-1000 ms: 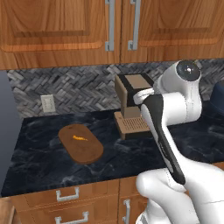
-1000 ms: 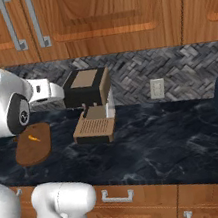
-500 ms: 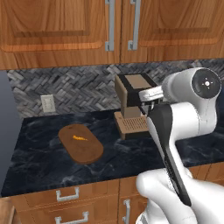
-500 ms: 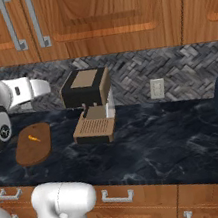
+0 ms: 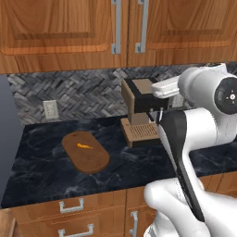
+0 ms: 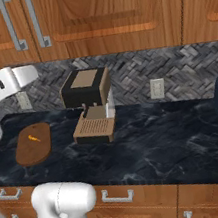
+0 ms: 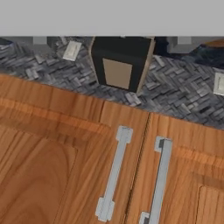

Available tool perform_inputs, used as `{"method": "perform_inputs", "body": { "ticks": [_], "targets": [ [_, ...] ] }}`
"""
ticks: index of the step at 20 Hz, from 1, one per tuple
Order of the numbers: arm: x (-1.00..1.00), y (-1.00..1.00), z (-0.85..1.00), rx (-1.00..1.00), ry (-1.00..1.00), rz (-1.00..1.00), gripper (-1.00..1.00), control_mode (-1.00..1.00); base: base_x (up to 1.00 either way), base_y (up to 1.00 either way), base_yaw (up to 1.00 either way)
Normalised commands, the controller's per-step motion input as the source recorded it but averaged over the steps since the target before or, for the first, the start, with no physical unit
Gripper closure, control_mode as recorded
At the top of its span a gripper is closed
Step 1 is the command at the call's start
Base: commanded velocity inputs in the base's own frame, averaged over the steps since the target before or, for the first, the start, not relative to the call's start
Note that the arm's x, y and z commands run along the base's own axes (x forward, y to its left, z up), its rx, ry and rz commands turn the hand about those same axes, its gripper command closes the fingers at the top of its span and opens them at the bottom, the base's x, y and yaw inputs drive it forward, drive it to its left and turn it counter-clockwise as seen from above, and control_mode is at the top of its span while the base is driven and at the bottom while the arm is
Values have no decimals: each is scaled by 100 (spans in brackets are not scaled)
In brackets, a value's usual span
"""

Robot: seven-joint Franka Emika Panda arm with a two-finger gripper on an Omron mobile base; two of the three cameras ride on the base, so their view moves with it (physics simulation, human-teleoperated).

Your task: Open the cabinet, retrieve the rolling pin, and place it next to the meat on the cutting board to prepare for tenderizing.

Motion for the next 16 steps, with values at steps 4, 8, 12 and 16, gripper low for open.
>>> {"method": "perform_inputs", "body": {
  "ticks": [4, 8, 12, 16],
  "targets": [
    [10, 16, 31, 0, -1, 0, -100, -100, 0, 0, 0],
    [23, 20, 11, 0, 0, 0, -100, -100, 0, 0, 0],
    [8, 22, 10, 0, -6, 0, -100, -100, 0, 0, 0],
    [1, 0, 5, 0, -16, 0, -100, -100, 0, 0, 0]
  ]
}}
